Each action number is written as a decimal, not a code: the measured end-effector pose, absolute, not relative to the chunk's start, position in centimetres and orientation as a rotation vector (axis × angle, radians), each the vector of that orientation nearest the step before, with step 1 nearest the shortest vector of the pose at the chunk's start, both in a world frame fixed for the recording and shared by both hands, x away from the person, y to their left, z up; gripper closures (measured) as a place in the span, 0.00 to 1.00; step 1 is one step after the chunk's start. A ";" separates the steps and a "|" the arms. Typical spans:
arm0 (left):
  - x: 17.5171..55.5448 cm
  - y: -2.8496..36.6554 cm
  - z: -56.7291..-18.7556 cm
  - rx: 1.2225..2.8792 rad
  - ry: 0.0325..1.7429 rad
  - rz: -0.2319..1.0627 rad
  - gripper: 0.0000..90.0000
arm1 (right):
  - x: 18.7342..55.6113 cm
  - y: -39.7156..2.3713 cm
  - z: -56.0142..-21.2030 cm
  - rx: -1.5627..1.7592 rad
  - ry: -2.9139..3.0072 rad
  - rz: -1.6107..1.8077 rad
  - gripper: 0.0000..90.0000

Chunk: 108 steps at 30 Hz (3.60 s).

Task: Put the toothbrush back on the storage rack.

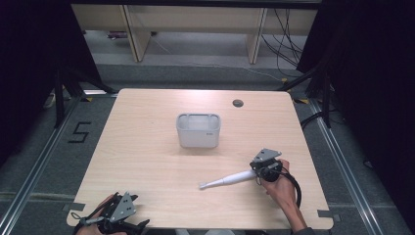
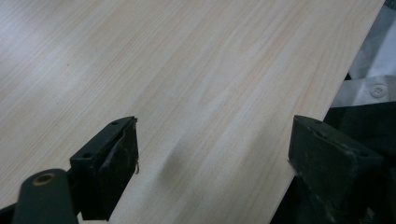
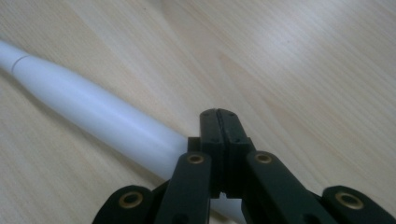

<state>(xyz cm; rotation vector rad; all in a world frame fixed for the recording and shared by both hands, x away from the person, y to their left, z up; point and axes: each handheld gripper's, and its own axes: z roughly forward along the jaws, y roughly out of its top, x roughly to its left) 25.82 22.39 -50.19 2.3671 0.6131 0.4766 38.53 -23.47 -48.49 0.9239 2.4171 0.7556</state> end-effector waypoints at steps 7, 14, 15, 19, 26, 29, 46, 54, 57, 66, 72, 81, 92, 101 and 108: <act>25.8 22.4 -50.1 2.377 0.604 0.475 0.18 | 37.9 -23.4 -48.5 0.909 2.436 0.748 1.00; 25.8 22.5 -50.1 2.376 0.606 0.475 0.18 | 37.1 -23.4 -48.4 0.911 2.440 0.750 1.00; 25.8 22.5 -50.1 2.376 0.606 0.475 0.18 | 37.1 -23.4 -48.4 0.911 2.440 0.750 1.00; 25.8 22.5 -50.1 2.369 0.617 0.470 0.18 | 36.5 -23.2 -48.4 0.899 2.453 0.743 1.00; 25.8 22.5 -50.2 2.363 0.622 0.472 0.18 | 35.8 -22.7 -48.4 0.913 2.467 0.738 1.00; 25.8 22.4 -50.1 2.346 0.628 0.483 0.18 | 35.3 -22.4 -48.4 0.914 2.470 0.737 1.00; 25.8 22.4 -50.2 2.347 0.628 0.483 0.18 | 34.4 -22.0 -48.3 0.912 2.491 0.717 0.97; 25.8 22.5 -50.2 2.368 0.618 0.483 0.18 | 34.7 -22.8 -47.6 1.000 2.478 0.763 0.85; 25.9 22.4 -50.4 2.351 0.637 0.476 0.18 | 35.0 -23.0 -46.7 1.027 2.478 0.787 0.73; 25.9 22.4 -50.4 2.382 0.619 0.469 0.18 | 36.5 -21.5 -45.5 1.088 2.527 0.791 0.61; 26.0 22.5 -50.4 2.392 0.615 0.471 0.18 | 38.0 -20.4 -45.5 1.122 2.587 0.713 0.51; 26.0 22.4 -50.4 2.378 0.623 0.472 0.18 | 39.3 -19.3 -45.4 1.167 2.662 0.623 0.44; 26.0 22.4 -50.4 2.371 0.629 0.472 0.18 | 40.0 -18.2 -46.2 1.161 2.718 0.509 0.49; 25.9 22.4 -50.4 2.377 0.626 0.465 0.18 | 40.7 -17.9 -46.9 1.170 2.767 0.425 0.54; 26.0 22.4 -50.4 2.381 0.622 0.478 0.18 | 41.2 -17.2 -47.2 1.111 2.799 0.389 0.59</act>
